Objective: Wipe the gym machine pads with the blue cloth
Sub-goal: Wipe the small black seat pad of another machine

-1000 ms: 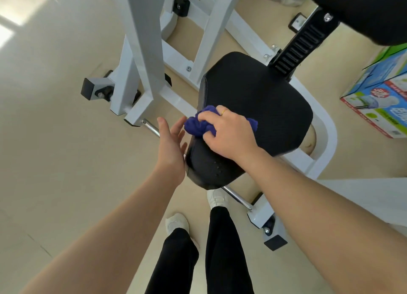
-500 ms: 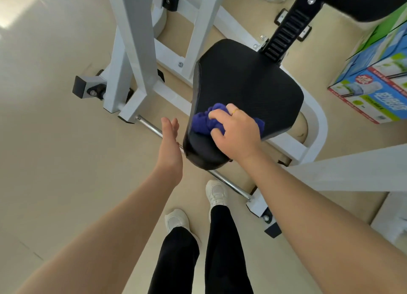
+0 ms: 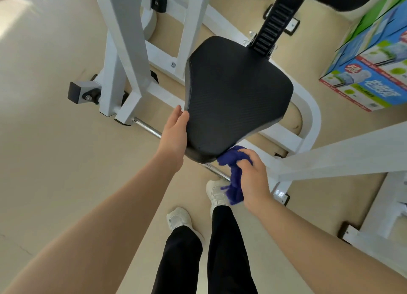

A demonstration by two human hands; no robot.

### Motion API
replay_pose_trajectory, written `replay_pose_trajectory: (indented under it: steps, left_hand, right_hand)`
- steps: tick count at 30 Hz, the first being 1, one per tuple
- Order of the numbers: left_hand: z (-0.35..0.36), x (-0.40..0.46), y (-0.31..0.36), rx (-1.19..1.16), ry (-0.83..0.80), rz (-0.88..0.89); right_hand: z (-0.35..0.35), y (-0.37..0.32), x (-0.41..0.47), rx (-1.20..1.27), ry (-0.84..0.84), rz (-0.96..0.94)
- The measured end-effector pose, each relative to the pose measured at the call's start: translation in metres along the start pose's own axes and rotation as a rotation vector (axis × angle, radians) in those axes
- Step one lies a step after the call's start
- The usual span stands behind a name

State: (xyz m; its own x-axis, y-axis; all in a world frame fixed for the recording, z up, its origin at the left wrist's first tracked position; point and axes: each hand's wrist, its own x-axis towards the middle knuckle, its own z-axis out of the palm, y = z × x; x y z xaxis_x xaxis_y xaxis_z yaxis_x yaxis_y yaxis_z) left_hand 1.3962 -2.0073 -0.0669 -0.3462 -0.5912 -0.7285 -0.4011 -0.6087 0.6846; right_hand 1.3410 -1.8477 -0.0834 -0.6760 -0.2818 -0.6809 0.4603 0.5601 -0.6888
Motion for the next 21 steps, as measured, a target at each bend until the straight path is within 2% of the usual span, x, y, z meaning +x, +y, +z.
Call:
replay_pose_trajectory:
  steps: [1, 3, 5, 9, 12, 15, 18, 21]
  left_hand:
    - [0.000, 0.003, 0.000, 0.009, 0.006, -0.001]
    - [0.000, 0.009, 0.001, 0.005, 0.032, -0.002]
    - [0.000, 0.014, 0.005, 0.018, 0.057, 0.007]
    - [0.003, 0.027, 0.017, 0.059, 0.062, 0.023]
    - [0.009, 0.034, 0.022, 0.185, -0.006, 0.097]
    - [0.015, 0.035, 0.024, 0.266, -0.017, 0.118]
    - [0.022, 0.040, 0.031, 0.307, -0.008, 0.106]
    - [0.027, 0.041, 0.043, 0.330, 0.012, 0.100]
  right_hand:
    - [0.005, -0.004, -0.002, 0.210, 0.048, 0.146]
    - [0.018, -0.015, -0.005, 0.544, 0.095, 0.316]
    - [0.033, -0.032, -0.005, 0.652, 0.139, 0.398]
    - [0.034, -0.060, 0.028, 0.685, 0.306, 0.508]
    - [0.024, -0.067, 0.059, 0.564, 0.388, 0.572]
    - [0.029, -0.062, 0.055, 0.756, 0.382, 0.574]
    - [0.029, -0.067, 0.049, 0.743, 0.363, 0.582]
    - [0.001, -0.079, 0.080, 0.717, 0.410, 0.628]
